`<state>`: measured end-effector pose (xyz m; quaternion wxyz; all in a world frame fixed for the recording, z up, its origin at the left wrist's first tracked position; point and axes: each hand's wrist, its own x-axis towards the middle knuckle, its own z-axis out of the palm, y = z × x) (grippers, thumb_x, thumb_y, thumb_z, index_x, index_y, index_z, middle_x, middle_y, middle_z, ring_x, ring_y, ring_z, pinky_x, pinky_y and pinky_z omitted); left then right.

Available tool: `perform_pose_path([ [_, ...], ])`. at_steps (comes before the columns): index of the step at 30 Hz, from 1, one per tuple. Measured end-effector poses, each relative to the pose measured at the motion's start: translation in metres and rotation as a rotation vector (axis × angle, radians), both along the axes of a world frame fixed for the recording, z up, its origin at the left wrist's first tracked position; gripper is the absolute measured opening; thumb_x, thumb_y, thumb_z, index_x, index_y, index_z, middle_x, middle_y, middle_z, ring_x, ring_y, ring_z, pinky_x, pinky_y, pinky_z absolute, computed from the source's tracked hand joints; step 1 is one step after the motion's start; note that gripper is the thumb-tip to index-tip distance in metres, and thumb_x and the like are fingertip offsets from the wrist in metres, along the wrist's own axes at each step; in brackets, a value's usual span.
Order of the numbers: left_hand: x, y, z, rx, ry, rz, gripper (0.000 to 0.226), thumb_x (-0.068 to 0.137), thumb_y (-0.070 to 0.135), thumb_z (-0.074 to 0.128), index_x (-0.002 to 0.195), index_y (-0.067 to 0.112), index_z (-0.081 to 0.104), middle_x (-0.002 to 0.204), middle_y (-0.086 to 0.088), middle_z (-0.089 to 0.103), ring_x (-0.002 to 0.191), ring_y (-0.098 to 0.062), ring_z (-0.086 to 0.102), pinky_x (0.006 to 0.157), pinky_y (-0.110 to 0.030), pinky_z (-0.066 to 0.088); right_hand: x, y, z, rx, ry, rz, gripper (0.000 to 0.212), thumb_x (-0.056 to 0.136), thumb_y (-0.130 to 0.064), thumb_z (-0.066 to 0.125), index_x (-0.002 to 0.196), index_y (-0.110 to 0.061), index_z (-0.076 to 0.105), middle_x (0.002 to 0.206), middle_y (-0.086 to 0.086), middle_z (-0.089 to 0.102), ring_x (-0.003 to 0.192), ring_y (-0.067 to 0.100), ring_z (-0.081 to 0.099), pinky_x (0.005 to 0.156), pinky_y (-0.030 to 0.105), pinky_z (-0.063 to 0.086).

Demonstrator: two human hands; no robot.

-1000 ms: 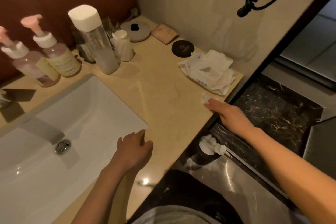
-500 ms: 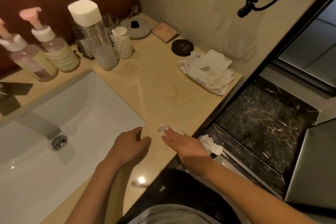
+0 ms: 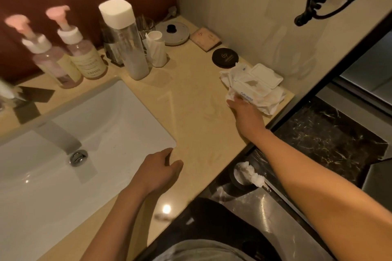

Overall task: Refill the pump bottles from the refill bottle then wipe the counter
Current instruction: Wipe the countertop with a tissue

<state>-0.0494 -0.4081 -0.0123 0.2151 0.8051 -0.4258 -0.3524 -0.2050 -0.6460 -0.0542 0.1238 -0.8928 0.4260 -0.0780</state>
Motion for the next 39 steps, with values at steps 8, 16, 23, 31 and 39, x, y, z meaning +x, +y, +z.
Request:
perform_pose_path([
  [8,0.000,0.002,-0.007,-0.034,0.020,0.060,0.025,0.093,0.033,0.052,0.115,0.025,0.062,0.092,0.010,0.063,0.083,-0.009,0.058,0.069,-0.019,0.043,0.048,0.077,-0.004,0.052,-0.084,0.004,0.061,0.086,0.015,0.037,0.141,-0.011,0.037,0.153,0.009,0.023,0.133,0.023,0.036,0.099,0.032,0.039],
  [16,-0.004,0.003,-0.012,-0.120,0.059,0.155,0.025,0.097,0.014,0.043,0.105,0.029,0.062,0.096,0.008,0.061,0.086,-0.009,0.053,0.065,-0.014,0.038,0.045,0.140,-0.008,0.029,-0.186,0.395,0.055,0.072,0.007,0.031,0.114,-0.007,0.063,0.120,0.012,0.063,0.106,0.024,0.063,0.071,0.032,0.057],
  [23,-0.007,0.007,-0.018,-0.181,0.140,0.351,0.031,0.099,0.015,0.040,0.117,0.017,0.064,0.110,0.008,0.063,0.094,-0.006,0.053,0.067,-0.001,0.032,0.015,0.140,0.013,0.332,-0.013,0.733,0.046,0.093,-0.001,0.037,0.132,-0.018,0.053,0.143,-0.001,0.041,0.133,0.007,0.034,0.110,0.027,0.031],
  [31,-0.014,0.015,0.002,-0.352,0.360,0.278,0.030,0.096,0.016,0.051,0.124,0.022,0.061,0.116,0.017,0.060,0.097,0.022,0.051,0.075,0.005,0.034,0.012,0.114,0.058,0.846,0.061,0.550,0.033,0.093,-0.008,0.046,0.112,-0.024,0.068,0.060,0.004,0.054,0.055,0.011,0.045,0.058,0.025,0.034],
  [39,-0.016,0.035,0.019,-0.375,0.381,0.136,0.035,0.082,0.019,0.072,0.113,0.032,0.062,0.098,0.020,0.069,0.090,0.008,0.062,0.074,-0.005,0.043,0.018,0.132,0.066,1.048,-0.450,0.219,0.028,0.093,0.003,0.044,0.103,-0.009,0.067,0.095,0.003,0.068,0.085,0.005,0.063,0.074,0.016,0.045],
])
